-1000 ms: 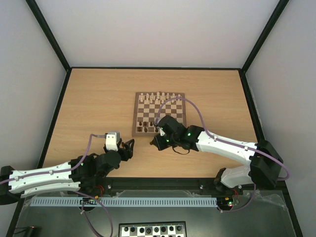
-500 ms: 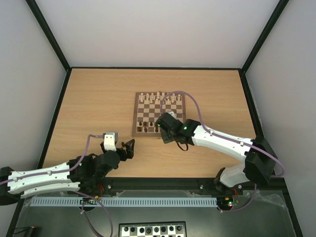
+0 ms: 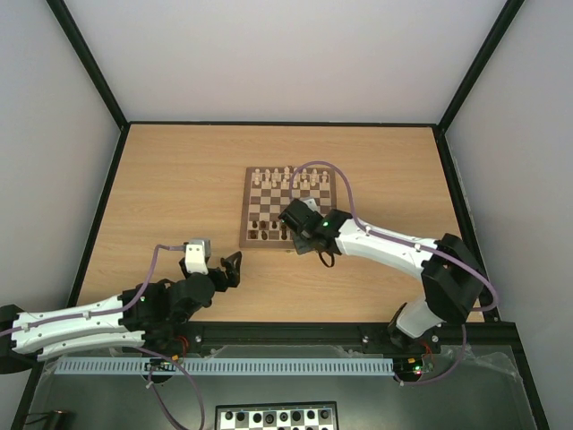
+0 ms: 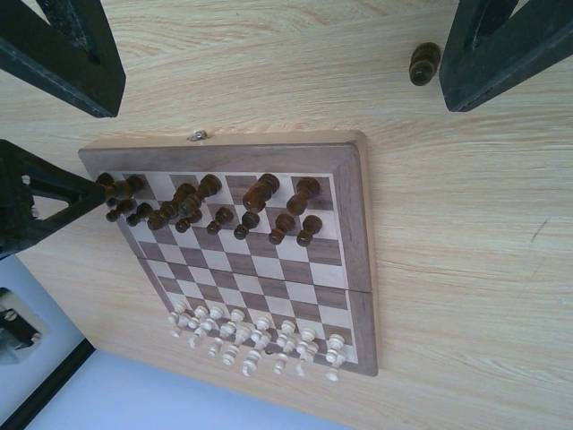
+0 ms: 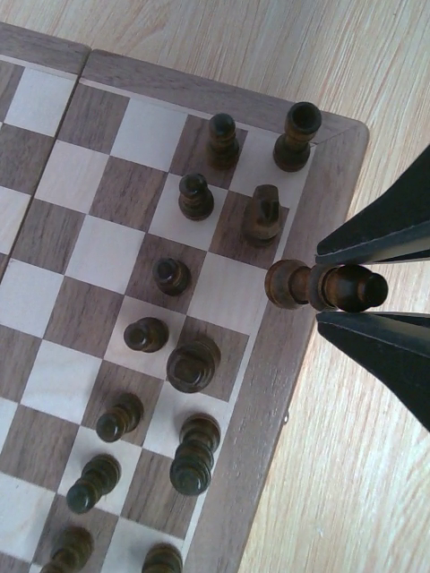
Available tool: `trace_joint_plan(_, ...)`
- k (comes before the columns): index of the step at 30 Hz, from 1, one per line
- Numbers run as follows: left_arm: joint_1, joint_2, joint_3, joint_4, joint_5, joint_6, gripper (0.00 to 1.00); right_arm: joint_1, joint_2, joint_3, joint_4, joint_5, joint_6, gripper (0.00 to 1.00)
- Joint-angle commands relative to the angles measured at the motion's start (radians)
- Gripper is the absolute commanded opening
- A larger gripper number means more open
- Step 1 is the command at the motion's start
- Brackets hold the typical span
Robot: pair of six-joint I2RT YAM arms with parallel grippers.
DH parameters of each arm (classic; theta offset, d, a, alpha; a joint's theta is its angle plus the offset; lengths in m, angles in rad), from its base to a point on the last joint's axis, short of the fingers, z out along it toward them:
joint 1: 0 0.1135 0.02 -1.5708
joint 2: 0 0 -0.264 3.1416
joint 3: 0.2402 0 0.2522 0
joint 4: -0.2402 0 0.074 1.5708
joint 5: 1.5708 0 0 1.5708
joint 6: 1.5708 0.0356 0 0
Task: Set up the chess pieces on the board
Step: Place the chess piece on the chessboard.
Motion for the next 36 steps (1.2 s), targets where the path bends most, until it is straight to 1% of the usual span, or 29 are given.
trace_joint_plan(1, 0.006, -0.012, 0.02, -0.02, -0.023, -0.003, 0.99, -0.015, 0.037, 0.03, 0.003, -0.002, -0.017, 0.16)
trace_joint_plan(13, 0.006, -0.04, 0.015, -0.038, -0.023, -0.013, 1.0, -0.056, 0.106, 0.027, 0.067, -0.054, -0.038, 0.16)
trace_joint_plan(18, 0.006, -0.04, 0.015, -0.039, -0.026, -0.013, 1.0, -0.063, 0.124, 0.028, 0.085, -0.067, -0.045, 0.19)
trace_joint_plan(22, 0.007, -0.039, 0.014, -0.04, -0.026, -0.013, 1.0, -0.064, 0.143, 0.037, 0.084, -0.075, -0.048, 0.19)
trace_joint_plan(29, 0.006, -0.038, 0.013, -0.038, -0.027, -0.013, 0.99, -0.066, 0.135, 0.044, 0.081, -0.068, -0.052, 0.2)
trace_joint_plan(36, 0.006, -0.034, 0.012, -0.034, -0.026, -0.01, 0.99, -0.082, 0.142, 0.038, 0.09, -0.066, -0.056, 0.18)
